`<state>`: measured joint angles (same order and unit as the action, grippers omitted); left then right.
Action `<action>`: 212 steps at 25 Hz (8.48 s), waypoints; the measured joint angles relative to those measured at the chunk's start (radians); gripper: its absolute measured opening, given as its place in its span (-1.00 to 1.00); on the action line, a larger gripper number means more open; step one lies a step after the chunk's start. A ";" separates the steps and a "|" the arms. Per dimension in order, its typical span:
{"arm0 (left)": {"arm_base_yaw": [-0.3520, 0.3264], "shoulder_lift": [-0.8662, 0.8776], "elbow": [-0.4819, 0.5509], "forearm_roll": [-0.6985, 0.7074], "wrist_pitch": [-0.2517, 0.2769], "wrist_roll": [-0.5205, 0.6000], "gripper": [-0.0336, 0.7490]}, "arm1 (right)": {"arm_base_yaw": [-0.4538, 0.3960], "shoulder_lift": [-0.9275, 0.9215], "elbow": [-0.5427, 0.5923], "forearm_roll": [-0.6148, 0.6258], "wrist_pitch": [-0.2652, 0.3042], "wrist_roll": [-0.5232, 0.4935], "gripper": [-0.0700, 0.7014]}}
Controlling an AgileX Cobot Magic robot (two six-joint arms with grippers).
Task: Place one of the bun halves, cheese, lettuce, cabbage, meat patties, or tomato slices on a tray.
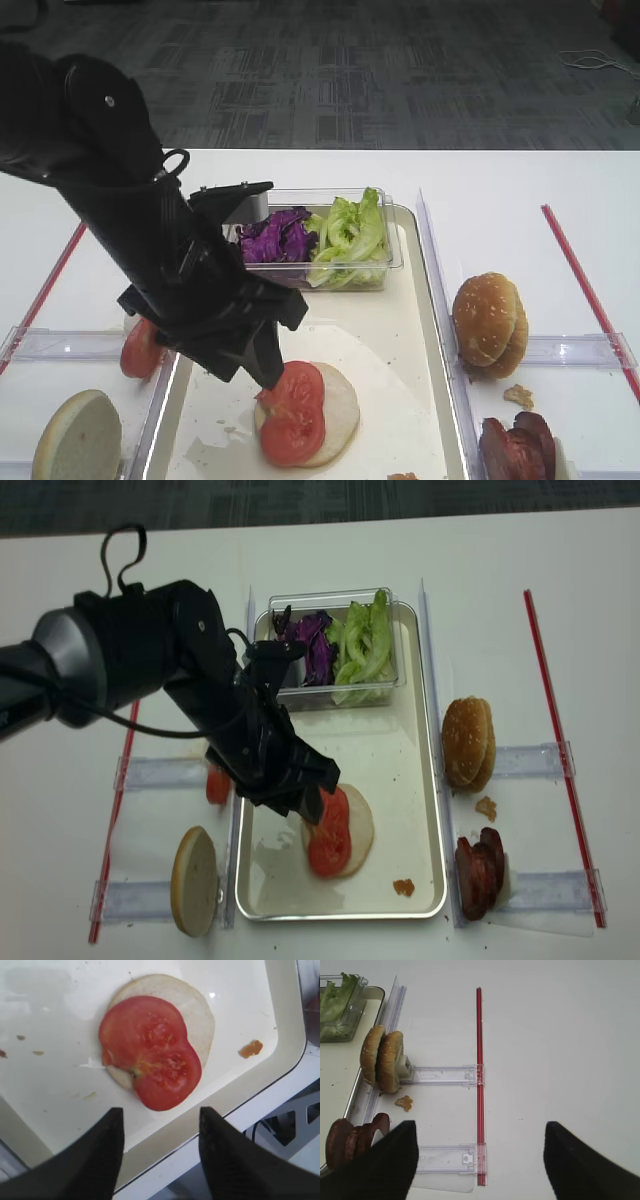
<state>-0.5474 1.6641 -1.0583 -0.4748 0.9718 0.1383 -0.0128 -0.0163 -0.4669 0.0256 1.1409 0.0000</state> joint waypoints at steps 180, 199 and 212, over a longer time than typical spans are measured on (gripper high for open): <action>0.438 -1.681 0.570 0.524 0.209 -0.169 -0.09 | 0.000 0.000 0.000 0.002 0.002 0.000 0.64; 0.438 -1.681 0.570 0.520 0.209 -0.162 -0.09 | 0.000 0.000 0.000 0.002 0.002 0.000 0.64; 0.438 -1.681 0.570 0.520 0.209 -0.165 0.00 | 0.000 0.000 0.000 0.002 0.002 0.000 0.64</action>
<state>-0.1095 -0.0168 -0.4888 0.0455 1.1811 -0.0264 -0.0128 -0.0163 -0.4669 0.0271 1.1431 0.0000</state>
